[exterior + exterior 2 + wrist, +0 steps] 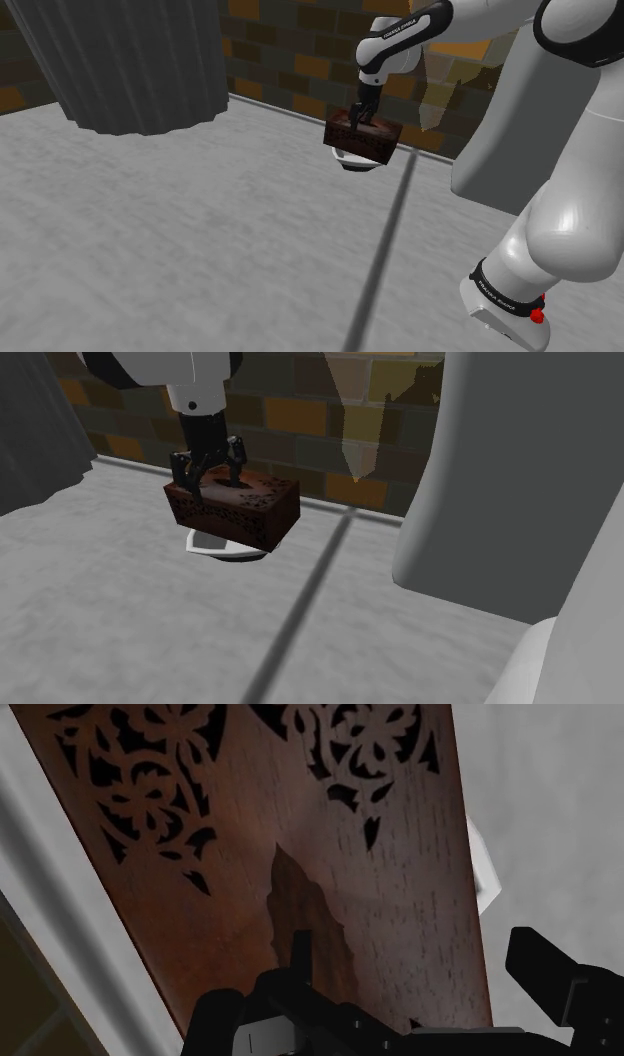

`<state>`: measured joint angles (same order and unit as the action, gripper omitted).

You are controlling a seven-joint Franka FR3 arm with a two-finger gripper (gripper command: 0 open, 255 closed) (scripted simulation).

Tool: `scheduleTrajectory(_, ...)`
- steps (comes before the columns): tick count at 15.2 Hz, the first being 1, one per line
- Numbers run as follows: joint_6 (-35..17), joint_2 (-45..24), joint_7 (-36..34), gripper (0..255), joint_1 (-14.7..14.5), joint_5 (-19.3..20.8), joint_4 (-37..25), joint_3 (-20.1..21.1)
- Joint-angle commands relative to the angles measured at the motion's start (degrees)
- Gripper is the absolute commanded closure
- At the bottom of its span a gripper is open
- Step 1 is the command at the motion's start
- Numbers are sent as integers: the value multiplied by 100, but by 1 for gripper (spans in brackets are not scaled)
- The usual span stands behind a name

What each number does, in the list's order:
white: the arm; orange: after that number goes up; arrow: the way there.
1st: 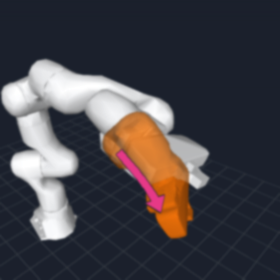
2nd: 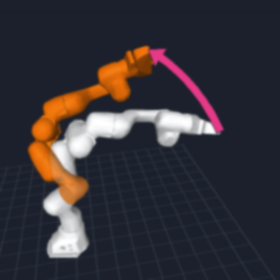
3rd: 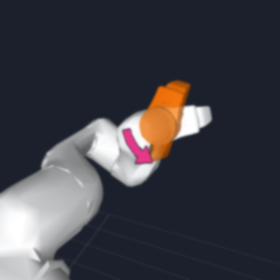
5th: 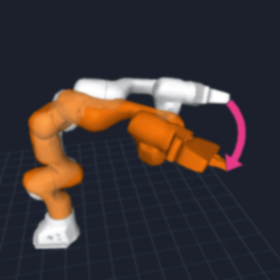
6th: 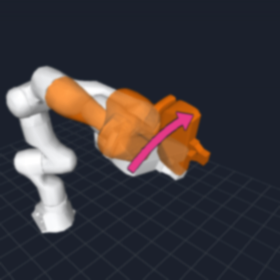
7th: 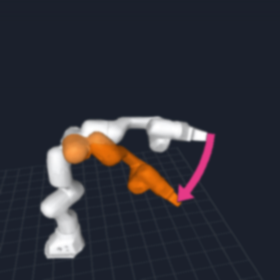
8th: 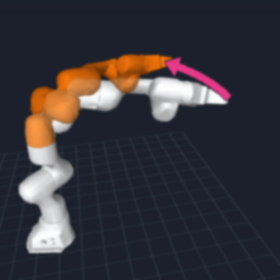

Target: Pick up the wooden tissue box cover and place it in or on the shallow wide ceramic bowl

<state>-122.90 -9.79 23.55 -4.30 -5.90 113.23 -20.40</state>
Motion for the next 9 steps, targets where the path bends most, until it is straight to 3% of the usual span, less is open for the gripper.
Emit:
scheduleTrajectory(1,273,101,-38,0,-3,57,-176,-16)
scheduleTrajectory(3,588,227,-80,0,-9,120,-375,-29)
scheduleTrajectory(9,588,227,-80,0,-9,120,-375,-29)
